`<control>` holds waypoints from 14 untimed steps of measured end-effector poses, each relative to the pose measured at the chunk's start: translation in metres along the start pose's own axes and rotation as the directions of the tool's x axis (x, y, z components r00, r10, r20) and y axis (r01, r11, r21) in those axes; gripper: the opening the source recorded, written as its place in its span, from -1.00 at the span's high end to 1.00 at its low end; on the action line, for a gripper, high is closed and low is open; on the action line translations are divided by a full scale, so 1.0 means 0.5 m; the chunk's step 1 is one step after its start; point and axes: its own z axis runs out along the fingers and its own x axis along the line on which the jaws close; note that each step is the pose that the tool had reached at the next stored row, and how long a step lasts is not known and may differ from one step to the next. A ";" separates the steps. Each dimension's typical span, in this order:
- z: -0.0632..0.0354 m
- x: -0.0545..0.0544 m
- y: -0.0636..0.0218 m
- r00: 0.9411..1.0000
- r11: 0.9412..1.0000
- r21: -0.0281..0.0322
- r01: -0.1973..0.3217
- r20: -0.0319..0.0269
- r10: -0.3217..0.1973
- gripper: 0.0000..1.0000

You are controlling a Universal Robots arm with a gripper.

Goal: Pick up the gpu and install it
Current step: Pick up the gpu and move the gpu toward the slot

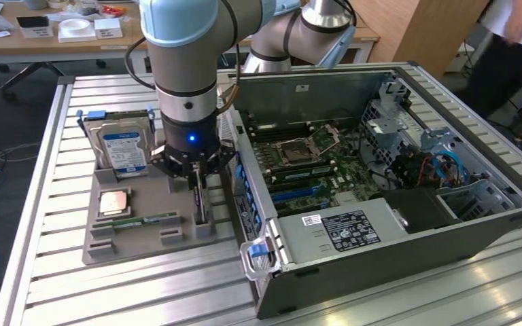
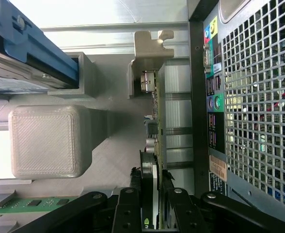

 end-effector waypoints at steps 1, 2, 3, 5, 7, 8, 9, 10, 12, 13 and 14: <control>-0.001 0.000 0.000 1.000 1.000 0.000 0.000 0.000 0.000 0.47; -0.004 0.000 0.000 1.000 1.000 0.000 0.000 0.000 0.000 0.47; -0.007 0.000 0.000 1.000 1.000 0.000 0.000 0.000 0.000 0.47; -0.017 0.000 0.001 1.000 1.000 0.000 0.000 0.000 0.000 0.47; -0.028 -0.001 0.001 1.000 1.000 0.000 0.000 0.000 0.000 0.47; -0.034 -0.001 0.002 1.000 1.000 0.000 0.000 0.000 0.000 0.47; -0.040 -0.001 0.002 1.000 1.000 0.000 0.000 0.000 0.000 0.47; -0.044 -0.001 0.002 1.000 1.000 0.000 0.000 0.000 0.000 0.47; -0.048 -0.001 0.002 1.000 1.000 0.000 0.000 0.000 0.000 0.47; -0.048 -0.001 0.002 1.000 1.000 0.000 0.000 0.000 0.000 0.47; -0.048 -0.001 0.002 1.000 1.000 0.000 0.000 0.000 0.000 0.47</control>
